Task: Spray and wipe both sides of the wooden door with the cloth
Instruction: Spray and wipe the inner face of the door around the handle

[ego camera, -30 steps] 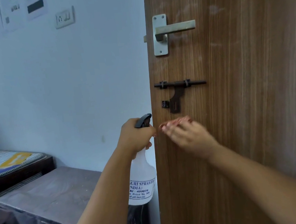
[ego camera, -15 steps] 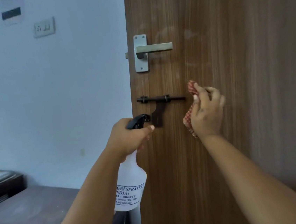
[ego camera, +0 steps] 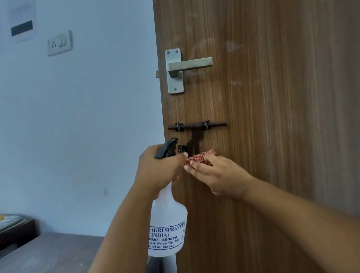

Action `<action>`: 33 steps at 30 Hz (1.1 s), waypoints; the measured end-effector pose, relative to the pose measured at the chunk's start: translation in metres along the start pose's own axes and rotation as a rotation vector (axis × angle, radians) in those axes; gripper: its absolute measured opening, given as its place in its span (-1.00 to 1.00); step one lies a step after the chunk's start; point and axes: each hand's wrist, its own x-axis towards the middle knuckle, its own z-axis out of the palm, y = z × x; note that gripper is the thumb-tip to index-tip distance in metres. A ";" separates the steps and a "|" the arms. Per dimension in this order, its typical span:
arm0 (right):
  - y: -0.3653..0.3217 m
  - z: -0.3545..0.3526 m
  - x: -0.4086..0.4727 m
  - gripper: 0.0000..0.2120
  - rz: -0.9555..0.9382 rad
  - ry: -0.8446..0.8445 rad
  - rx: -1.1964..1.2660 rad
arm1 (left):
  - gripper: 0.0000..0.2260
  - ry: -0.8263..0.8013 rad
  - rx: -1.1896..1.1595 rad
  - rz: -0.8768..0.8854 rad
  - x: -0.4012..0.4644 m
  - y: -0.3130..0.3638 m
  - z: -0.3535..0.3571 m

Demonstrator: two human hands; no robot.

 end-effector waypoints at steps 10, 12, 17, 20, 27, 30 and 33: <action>0.079 -0.029 -0.041 -0.56 0.687 0.209 0.049 | -0.85 -0.031 0.011 0.019 0.000 0.001 0.003; 0.072 -0.038 -0.019 -0.61 0.971 0.370 0.225 | -0.84 -0.028 0.001 0.024 0.001 0.002 0.005; 0.054 -0.051 0.033 -0.59 0.674 0.184 0.240 | -0.82 -0.024 -0.020 0.025 0.004 0.002 0.010; 0.051 -0.049 0.044 -0.53 0.706 0.018 0.079 | -0.82 -0.016 -0.025 0.033 0.007 0.001 0.013; 0.067 -0.053 0.016 -0.69 0.796 0.024 0.173 | -0.82 -0.026 0.007 0.006 0.013 0.000 0.006; 0.083 -0.067 0.027 -0.68 1.136 0.210 0.571 | -0.81 -0.023 0.025 0.003 0.021 0.006 -0.002; 0.091 -0.079 0.046 -0.60 1.111 0.339 0.456 | -0.81 -0.088 0.042 0.007 0.025 0.013 -0.008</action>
